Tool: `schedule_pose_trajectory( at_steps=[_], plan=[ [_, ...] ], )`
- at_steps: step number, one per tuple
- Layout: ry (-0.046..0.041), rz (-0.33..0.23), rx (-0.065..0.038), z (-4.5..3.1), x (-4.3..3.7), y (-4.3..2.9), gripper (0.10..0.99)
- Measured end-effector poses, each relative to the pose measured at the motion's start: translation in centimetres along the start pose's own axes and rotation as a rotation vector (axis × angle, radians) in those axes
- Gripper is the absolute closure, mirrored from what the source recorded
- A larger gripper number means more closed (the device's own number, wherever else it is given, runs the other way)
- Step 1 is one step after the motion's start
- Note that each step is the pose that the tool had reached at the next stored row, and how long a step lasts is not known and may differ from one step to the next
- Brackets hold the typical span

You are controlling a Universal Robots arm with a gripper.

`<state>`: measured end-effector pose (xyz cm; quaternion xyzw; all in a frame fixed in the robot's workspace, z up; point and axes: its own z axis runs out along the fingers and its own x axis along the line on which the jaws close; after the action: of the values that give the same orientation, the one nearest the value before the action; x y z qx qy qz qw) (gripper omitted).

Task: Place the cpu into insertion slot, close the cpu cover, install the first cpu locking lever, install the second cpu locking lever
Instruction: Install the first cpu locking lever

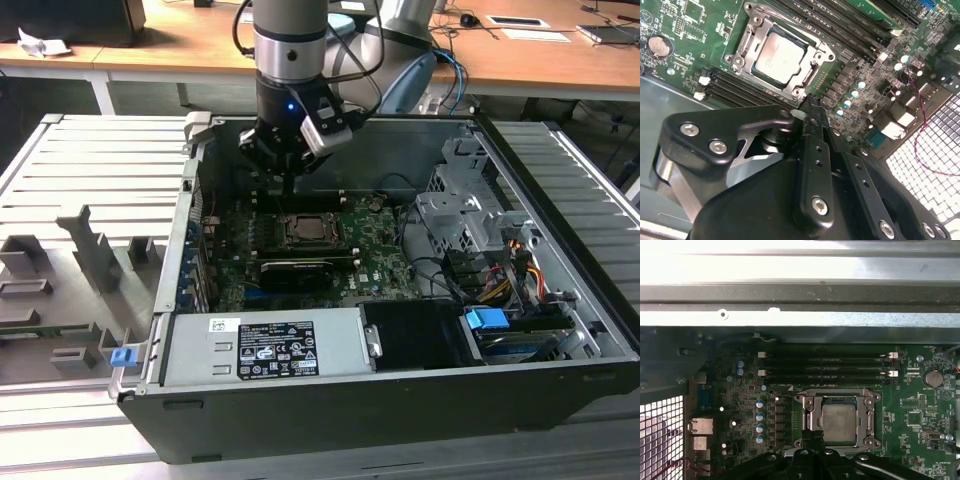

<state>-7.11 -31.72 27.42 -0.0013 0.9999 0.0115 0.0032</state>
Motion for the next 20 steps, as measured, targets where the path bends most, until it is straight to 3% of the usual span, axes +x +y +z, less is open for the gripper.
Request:
schedule_pose_trajectory(
  at_steps=[15,18,20],
  plan=[
    [0.0000,0.000,0.000,0.25,0.35,0.00,0.980],
    [-0.0001,0.000,0.000,0.36,0.75,0.00,0.980],
    [-0.0001,0.000,0.000,0.54,1.46,-0.01,0.980]
  ],
)
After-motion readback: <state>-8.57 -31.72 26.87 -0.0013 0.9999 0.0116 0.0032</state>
